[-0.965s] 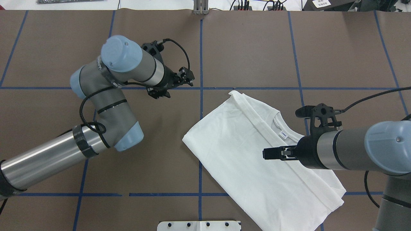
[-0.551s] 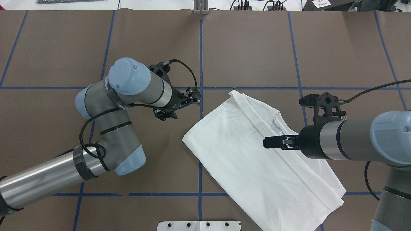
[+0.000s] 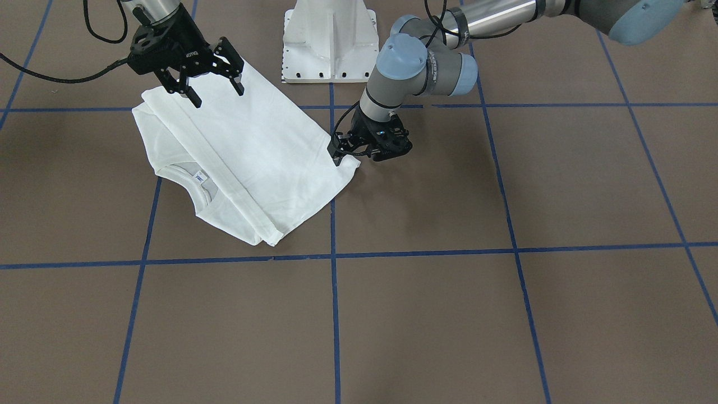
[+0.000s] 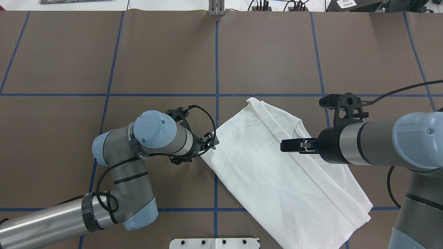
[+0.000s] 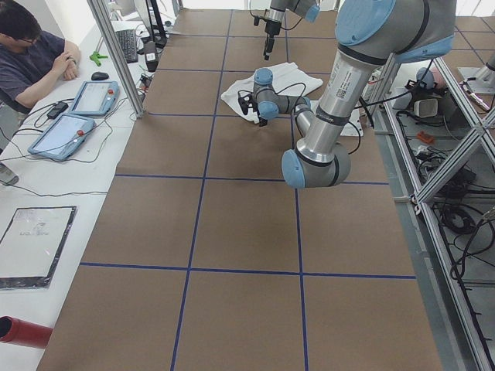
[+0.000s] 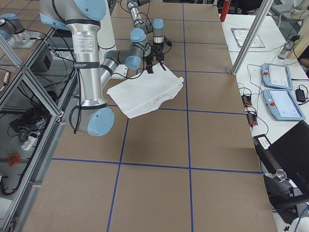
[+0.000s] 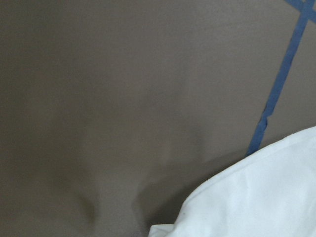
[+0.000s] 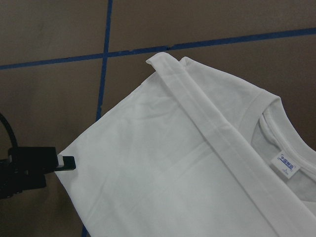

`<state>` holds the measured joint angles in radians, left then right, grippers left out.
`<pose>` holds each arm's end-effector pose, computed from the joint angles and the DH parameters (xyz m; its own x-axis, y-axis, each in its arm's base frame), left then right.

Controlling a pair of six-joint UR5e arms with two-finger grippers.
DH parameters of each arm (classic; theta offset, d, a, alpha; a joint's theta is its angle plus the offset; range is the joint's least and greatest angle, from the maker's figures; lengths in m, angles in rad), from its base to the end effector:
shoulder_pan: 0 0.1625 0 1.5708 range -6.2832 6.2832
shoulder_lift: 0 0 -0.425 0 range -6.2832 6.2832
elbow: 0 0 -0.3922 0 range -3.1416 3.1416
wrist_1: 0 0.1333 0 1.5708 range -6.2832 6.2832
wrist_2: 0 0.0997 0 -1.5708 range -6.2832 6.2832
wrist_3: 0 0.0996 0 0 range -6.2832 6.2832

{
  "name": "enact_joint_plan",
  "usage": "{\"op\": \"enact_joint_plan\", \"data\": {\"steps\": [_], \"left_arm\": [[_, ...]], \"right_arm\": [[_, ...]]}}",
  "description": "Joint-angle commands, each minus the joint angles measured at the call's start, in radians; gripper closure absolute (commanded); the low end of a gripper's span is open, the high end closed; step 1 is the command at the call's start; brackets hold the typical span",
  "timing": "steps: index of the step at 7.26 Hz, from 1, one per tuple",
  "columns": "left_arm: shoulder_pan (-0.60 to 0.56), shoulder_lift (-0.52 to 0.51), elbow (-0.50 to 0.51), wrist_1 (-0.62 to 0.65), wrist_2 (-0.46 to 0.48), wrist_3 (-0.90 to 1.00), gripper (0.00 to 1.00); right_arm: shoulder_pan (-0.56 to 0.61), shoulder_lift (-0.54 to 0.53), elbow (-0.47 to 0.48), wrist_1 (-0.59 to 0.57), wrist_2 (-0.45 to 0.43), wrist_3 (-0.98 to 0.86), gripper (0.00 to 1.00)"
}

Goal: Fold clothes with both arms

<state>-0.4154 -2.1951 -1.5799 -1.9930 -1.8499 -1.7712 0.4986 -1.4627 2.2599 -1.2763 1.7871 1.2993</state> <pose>0.5950 -0.3781 0.2356 0.4082 -0.3892 -0.8258 0.2550 0.9172 -0.3062 -0.3436 -0.3145 0.2608 0.4704 -0.0421 0.8814 -0.1802 0.9732 0.1427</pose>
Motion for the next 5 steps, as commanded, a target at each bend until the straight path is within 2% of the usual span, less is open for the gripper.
{"op": "enact_joint_plan", "data": {"steps": [1, 2, 3, 4, 5], "left_arm": [[0.003, -0.009, 0.014, -0.004, 0.000, 0.004, 0.27], [0.003, -0.009, 0.027, -0.009, 0.000, 0.010, 0.41], [0.001, -0.009, 0.026, -0.010, 0.000, 0.016, 0.76], [0.001, -0.011, 0.023, -0.013, -0.002, 0.018, 1.00], [0.000, -0.017, 0.020, -0.017, -0.002, 0.019, 1.00]], "right_arm": [[0.003, -0.005, 0.000, 0.000, 0.000, 0.000, 0.00], [0.003, -0.005, -0.002, 0.000, 0.000, 0.000, 0.00], [0.003, -0.004, -0.003, 0.000, 0.000, 0.000, 0.00], [0.003, -0.005, -0.005, 0.000, -0.001, 0.000, 0.00], [0.003, -0.007, -0.013, 0.000, -0.001, 0.000, 0.00]]}}
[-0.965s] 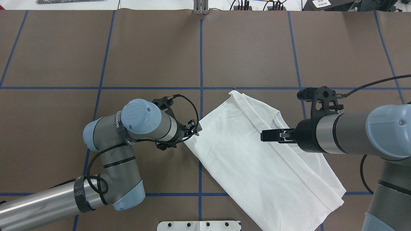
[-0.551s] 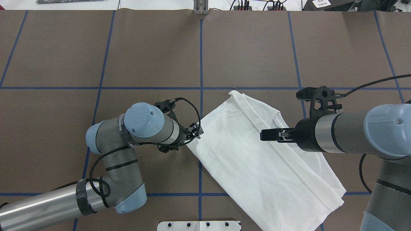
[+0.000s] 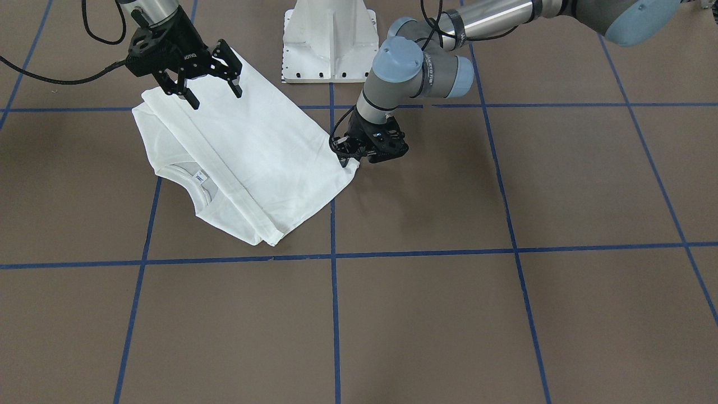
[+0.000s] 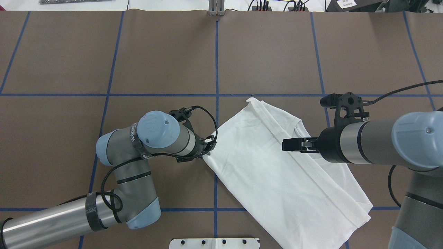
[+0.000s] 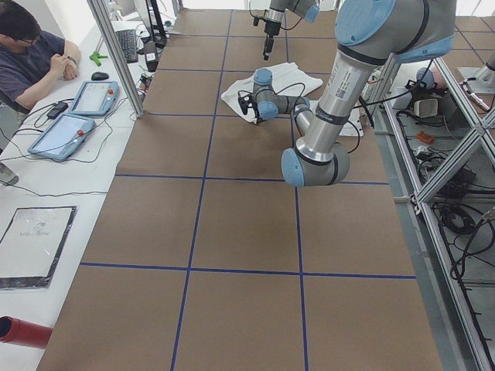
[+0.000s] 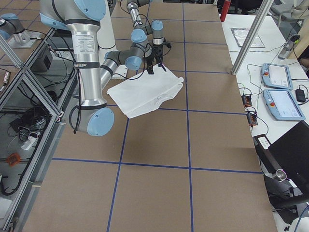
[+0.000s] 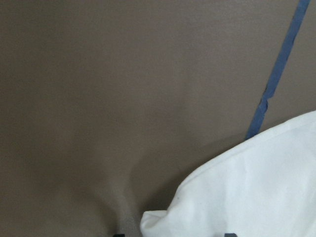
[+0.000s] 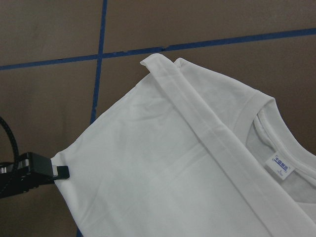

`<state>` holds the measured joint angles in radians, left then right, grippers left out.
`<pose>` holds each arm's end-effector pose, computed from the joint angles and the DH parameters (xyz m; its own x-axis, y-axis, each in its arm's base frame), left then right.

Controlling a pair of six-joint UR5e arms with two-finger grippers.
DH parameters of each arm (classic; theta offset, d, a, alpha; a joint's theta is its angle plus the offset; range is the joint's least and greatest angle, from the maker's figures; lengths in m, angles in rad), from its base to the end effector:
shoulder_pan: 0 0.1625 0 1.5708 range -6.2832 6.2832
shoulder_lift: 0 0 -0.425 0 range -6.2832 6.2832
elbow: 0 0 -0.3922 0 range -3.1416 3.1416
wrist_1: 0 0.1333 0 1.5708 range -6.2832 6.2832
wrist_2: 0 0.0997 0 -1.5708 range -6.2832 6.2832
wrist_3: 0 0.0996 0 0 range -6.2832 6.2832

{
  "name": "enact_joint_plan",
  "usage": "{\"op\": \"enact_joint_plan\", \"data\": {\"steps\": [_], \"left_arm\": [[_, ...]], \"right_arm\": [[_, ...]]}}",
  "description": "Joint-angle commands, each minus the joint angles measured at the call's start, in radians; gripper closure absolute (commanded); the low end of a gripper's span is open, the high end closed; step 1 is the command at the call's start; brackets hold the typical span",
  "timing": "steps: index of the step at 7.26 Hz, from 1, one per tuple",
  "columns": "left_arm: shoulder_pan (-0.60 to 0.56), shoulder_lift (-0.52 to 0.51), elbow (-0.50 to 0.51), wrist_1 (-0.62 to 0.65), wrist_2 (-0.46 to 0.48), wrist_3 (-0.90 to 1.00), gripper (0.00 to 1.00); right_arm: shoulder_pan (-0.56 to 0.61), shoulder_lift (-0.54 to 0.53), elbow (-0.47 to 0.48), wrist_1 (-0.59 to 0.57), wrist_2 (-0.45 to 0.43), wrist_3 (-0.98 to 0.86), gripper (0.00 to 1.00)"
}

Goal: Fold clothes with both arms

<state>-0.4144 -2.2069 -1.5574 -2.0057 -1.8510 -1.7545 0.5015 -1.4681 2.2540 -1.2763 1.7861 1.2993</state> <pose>0.6013 -0.3800 0.2358 0.4114 -0.3728 -0.8317 0.2457 0.9241 -0.2926 -0.3438 -0.3163 0.2657 0.4795 -0.0359 0.8768 -0.1825 0.9732 0.1396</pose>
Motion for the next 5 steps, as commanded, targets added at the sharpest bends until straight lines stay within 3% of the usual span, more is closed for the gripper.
{"op": "enact_joint_plan", "data": {"steps": [1, 5], "left_arm": [[-0.015, -0.005, -0.007, -0.016, -0.004, 0.004, 1.00], [-0.190, 0.006, 0.013, 0.002, -0.008, 0.143, 1.00]], "right_arm": [[0.003, -0.001, -0.020, 0.000, -0.001, 0.000, 0.00], [0.000, 0.006, -0.053, 0.000, -0.013, 0.006, 0.00]]}}
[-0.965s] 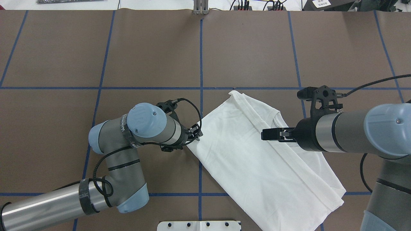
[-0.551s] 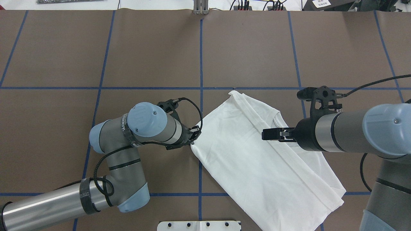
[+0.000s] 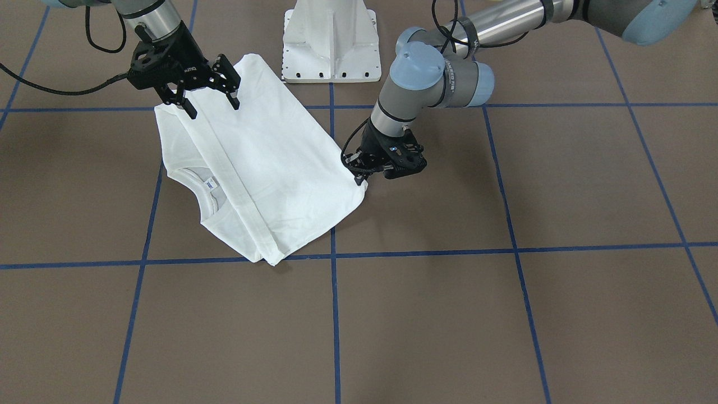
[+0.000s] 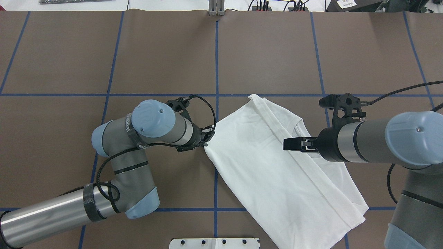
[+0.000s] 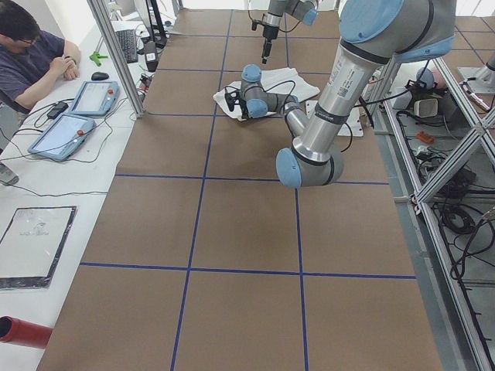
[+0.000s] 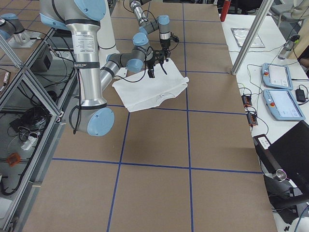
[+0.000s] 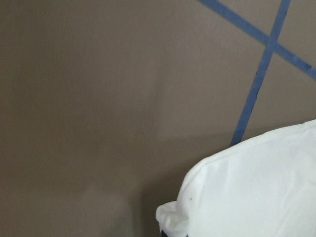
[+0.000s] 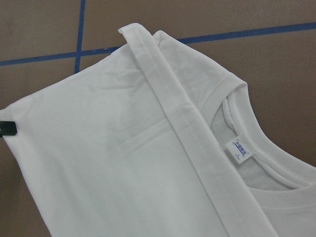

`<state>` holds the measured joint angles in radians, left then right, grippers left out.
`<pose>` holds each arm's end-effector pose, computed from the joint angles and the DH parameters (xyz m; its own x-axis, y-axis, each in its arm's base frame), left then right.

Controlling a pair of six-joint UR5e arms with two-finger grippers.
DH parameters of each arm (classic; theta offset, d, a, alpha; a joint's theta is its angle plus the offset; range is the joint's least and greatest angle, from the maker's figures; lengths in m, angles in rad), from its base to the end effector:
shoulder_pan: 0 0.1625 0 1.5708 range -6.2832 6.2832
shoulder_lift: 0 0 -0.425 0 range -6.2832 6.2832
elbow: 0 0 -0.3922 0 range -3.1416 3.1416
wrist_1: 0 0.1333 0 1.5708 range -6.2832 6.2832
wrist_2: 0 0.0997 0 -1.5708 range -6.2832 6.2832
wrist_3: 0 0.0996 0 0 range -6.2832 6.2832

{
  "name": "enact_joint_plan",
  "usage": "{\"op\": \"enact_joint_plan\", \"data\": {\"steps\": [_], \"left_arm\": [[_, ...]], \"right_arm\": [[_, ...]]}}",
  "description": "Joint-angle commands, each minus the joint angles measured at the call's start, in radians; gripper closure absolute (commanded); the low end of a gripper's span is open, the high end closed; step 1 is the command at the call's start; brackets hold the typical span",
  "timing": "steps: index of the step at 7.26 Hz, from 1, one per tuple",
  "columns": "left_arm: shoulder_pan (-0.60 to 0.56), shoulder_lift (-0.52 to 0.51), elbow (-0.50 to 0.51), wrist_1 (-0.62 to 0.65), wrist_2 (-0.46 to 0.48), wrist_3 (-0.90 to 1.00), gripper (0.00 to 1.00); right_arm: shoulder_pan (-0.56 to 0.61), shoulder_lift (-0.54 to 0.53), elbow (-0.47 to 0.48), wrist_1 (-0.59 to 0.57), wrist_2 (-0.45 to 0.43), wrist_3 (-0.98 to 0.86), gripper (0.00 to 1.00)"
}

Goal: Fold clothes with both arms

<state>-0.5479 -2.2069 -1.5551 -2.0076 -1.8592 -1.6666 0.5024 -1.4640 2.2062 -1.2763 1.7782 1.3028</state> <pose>0.5460 -0.4562 0.2364 0.3899 -0.3454 -0.8536 0.3267 0.9186 -0.2224 -0.3567 -0.3247 0.2838 0.5139 -0.0133 0.8578 -0.1864 0.9742 0.1268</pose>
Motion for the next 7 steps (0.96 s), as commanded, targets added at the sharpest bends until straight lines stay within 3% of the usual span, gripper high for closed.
{"op": "enact_joint_plan", "data": {"steps": [1, 4, 6, 7], "left_arm": [[-0.090, 0.006, 0.038, 0.003, 0.000, 0.079, 1.00], [-0.179, -0.052, 0.180, -0.017, 0.006, 0.174, 1.00], [-0.211, -0.192, 0.411, -0.160, 0.035, 0.191, 1.00], [-0.211, -0.253, 0.529, -0.254, 0.101, 0.191, 1.00]], "right_arm": [[-0.002, 0.004, -0.005, 0.000, -0.005, 0.003, 0.00], [-0.004, 0.036, -0.014, 0.000, -0.008, 0.033, 0.00], [-0.005, 0.039, -0.031, 0.000, -0.006, 0.033, 0.00], [-0.005, 0.039, -0.036, 0.000, -0.006, 0.033, 0.00]]}}
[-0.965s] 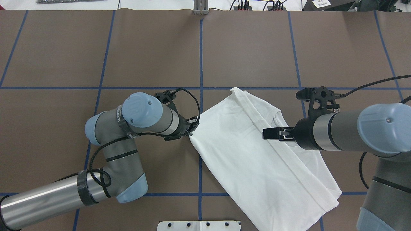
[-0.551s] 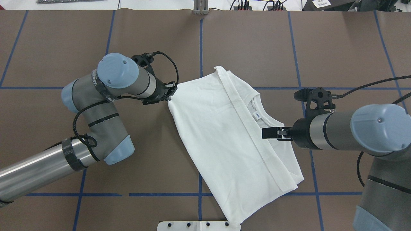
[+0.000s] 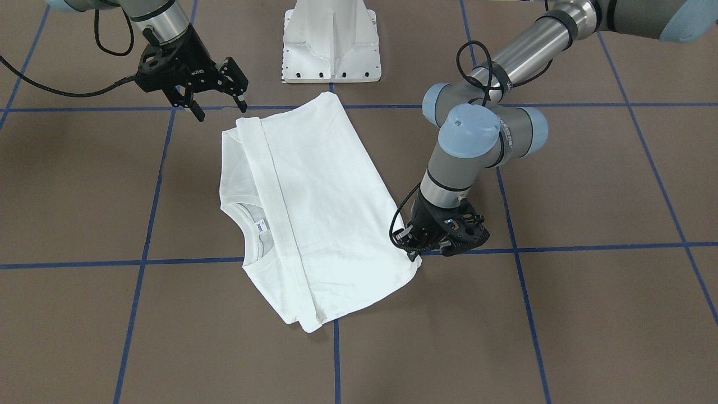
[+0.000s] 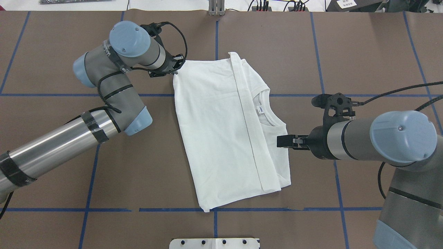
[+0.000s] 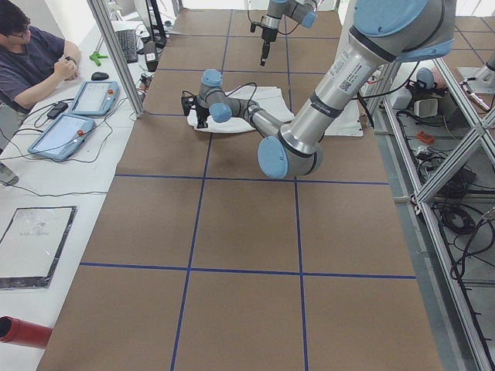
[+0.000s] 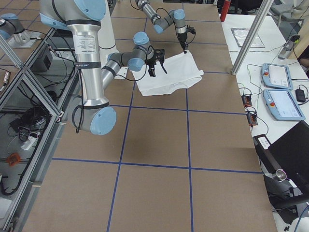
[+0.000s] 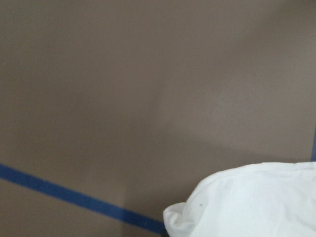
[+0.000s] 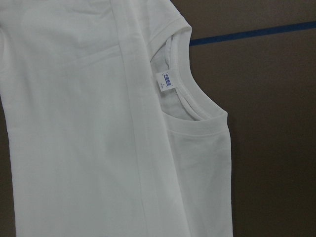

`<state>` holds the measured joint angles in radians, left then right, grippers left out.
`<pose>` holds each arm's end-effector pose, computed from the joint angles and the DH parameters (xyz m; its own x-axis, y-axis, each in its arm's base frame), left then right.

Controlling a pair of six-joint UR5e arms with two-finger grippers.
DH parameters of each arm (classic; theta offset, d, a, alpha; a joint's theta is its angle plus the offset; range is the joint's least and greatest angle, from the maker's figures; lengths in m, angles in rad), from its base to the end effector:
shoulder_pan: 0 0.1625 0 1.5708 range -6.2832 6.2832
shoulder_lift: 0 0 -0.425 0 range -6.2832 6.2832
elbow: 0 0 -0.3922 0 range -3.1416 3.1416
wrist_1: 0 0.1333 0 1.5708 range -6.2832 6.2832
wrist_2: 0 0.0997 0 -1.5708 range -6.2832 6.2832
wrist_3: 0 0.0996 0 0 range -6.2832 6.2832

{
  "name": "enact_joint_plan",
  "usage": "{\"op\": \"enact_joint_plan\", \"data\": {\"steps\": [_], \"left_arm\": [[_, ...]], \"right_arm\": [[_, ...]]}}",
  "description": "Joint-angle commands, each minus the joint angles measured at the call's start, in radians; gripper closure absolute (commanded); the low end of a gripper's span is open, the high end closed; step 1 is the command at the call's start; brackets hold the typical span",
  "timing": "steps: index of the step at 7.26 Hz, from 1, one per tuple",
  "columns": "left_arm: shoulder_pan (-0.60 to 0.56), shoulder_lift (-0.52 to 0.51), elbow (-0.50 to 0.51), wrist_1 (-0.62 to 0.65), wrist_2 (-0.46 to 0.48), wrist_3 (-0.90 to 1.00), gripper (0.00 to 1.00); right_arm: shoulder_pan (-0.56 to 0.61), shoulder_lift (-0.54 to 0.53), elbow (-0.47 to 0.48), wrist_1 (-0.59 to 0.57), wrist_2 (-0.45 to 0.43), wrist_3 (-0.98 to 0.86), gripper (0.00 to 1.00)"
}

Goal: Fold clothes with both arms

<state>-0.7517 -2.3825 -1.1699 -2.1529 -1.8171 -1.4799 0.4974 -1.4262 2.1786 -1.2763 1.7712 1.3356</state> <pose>0.5124 -0.6282 0.2676 0.4440 -0.2945 -0.8462 0.4747 0.8783 -0.0566 -0.3694 -0.3297 0.2775 0.5012 0.0123 0.8652 -0.2050 0.9731 0.1049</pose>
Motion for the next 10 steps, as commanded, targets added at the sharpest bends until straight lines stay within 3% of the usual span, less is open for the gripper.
{"op": "enact_joint_plan", "data": {"steps": [1, 4, 5, 6, 8, 9, 10], "left_arm": [[-0.009, -0.122, 0.241, -0.181, 0.076, 0.004, 1.00], [-0.035, -0.126, 0.280, -0.211, 0.133, 0.059, 1.00], [-0.035, -0.124, 0.280, -0.237, 0.136, 0.059, 0.43], [-0.035, -0.124, 0.280, -0.243, 0.151, 0.058, 0.00], [-0.060, -0.124, 0.273, -0.243, 0.145, 0.056, 0.00], [-0.090, -0.119, 0.253, -0.240, 0.077, 0.064, 0.00], [-0.128, -0.071, 0.187, -0.232, -0.058, 0.075, 0.00]], "right_arm": [[-0.003, 0.001, -0.008, 0.000, 0.001, 0.001, 0.00], [-0.005, 0.081, -0.074, 0.000, -0.003, 0.001, 0.00], [-0.004, 0.082, -0.074, 0.000, -0.003, 0.001, 0.00], [-0.005, 0.084, -0.074, 0.000, -0.003, -0.001, 0.00], [-0.008, 0.089, -0.082, -0.002, -0.001, -0.007, 0.00], [-0.008, 0.131, -0.112, -0.017, 0.002, -0.021, 0.00], [-0.005, 0.189, -0.175, -0.028, 0.001, -0.042, 0.00]]}}
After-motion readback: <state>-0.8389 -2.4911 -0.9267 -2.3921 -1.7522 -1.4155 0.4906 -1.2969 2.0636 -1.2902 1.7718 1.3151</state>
